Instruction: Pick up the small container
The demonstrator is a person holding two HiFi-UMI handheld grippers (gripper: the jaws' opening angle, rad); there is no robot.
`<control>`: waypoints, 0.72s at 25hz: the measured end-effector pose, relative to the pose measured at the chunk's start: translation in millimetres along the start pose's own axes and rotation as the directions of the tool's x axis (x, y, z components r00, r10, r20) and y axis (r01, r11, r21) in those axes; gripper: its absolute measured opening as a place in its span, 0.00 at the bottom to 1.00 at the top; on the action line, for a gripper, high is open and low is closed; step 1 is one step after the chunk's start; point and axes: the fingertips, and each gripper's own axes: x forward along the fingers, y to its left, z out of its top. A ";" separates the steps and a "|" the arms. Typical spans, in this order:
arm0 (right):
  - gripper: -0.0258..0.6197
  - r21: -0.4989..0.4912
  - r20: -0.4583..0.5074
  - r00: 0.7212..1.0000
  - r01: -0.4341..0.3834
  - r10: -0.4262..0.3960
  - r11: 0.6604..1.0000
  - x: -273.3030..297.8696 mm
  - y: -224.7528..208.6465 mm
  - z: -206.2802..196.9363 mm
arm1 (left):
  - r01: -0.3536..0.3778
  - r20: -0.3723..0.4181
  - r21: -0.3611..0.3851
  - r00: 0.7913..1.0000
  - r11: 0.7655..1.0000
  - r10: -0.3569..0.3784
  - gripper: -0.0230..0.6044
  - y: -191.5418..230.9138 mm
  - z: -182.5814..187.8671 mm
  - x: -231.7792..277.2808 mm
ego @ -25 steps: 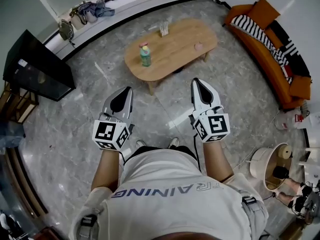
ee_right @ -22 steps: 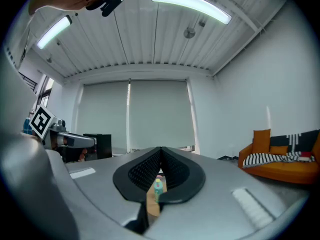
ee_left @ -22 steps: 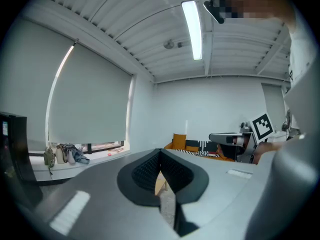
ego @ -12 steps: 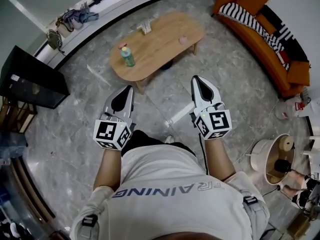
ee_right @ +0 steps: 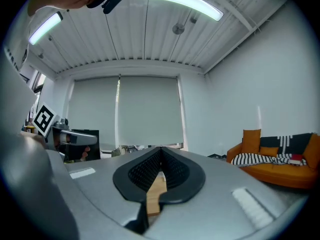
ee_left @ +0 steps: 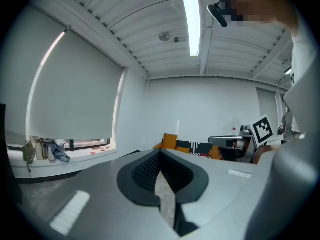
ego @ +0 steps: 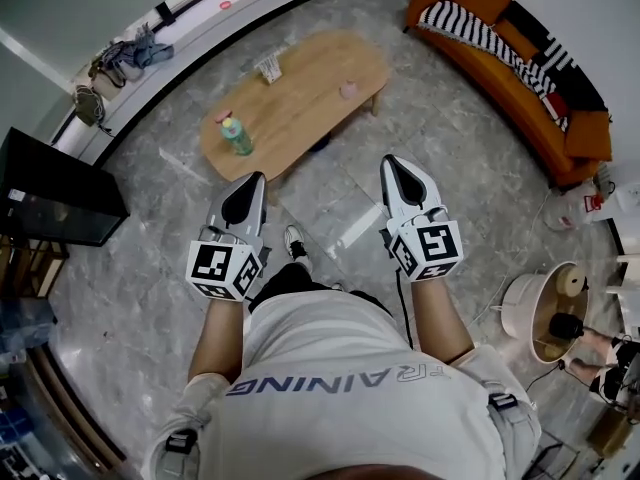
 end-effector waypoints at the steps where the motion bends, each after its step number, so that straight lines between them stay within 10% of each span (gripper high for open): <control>1: 0.06 -0.015 -0.008 1.000 0.009 -0.009 1.000 9.7 -4.5 0.4 | 0.007 -0.001 -0.005 1.000 1.000 -0.007 0.04 6.0 -0.3 10.1; 18: 0.06 -0.136 -0.096 0.995 0.016 -0.029 0.991 227.1 -9.0 7.8 | 0.058 -0.012 -0.048 0.998 0.997 -0.059 0.04 167.0 19.9 153.4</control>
